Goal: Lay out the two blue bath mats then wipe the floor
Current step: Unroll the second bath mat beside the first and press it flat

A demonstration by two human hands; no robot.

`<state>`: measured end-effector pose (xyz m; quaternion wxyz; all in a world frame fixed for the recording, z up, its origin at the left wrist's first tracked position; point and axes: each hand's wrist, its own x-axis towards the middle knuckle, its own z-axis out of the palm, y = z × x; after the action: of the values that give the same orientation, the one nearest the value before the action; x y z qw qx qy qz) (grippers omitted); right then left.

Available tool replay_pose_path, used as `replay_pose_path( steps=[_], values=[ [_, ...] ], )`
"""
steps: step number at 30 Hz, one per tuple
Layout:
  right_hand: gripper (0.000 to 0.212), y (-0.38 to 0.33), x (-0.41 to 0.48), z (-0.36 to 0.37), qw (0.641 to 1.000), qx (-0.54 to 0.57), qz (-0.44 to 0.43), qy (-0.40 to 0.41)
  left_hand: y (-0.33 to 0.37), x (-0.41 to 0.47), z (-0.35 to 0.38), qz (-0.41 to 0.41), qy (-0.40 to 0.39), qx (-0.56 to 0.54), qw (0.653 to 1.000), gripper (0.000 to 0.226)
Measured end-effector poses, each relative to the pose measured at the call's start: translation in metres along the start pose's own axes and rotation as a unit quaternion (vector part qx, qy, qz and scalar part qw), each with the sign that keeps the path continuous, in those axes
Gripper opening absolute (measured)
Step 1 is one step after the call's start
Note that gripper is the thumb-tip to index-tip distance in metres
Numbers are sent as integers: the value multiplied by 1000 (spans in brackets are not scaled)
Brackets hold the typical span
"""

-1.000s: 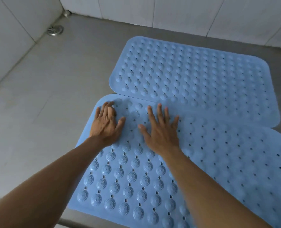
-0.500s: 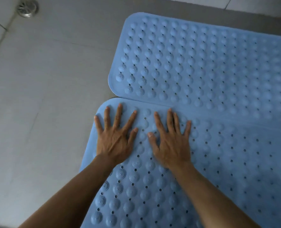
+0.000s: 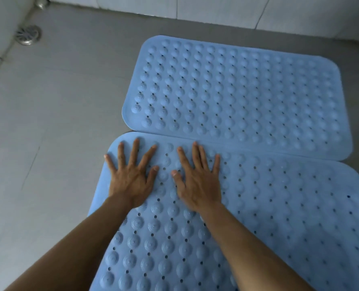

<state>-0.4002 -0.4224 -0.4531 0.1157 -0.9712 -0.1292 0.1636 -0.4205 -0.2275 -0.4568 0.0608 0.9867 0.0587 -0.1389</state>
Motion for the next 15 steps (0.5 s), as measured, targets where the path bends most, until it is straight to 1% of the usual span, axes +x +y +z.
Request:
replay_pose_path(
  steps=[2,5,8,10,12,15],
  values=[
    [64,3,1,-8,999,33,-10,-30,4,0,-4,-10,-11,21,1000,60],
    [62,15,1,-29,985,148,-27,-89,15,-2,-12,-37,-34,67,996,61],
    [61,41,-11,-54,972,206,-36,-105,33,-9,-21,-73,-49,129,988,63],
    [60,65,-27,-65,975,200,-26,-93,52,-17,-23,-92,-26,133,986,67],
    [59,95,-42,-69,983,169,-19,-68,78,-27,-20,-88,15,101,991,70],
    [59,149,-61,-68,993,115,18,-24,128,-35,-8,-19,43,55,997,71]
  ],
)
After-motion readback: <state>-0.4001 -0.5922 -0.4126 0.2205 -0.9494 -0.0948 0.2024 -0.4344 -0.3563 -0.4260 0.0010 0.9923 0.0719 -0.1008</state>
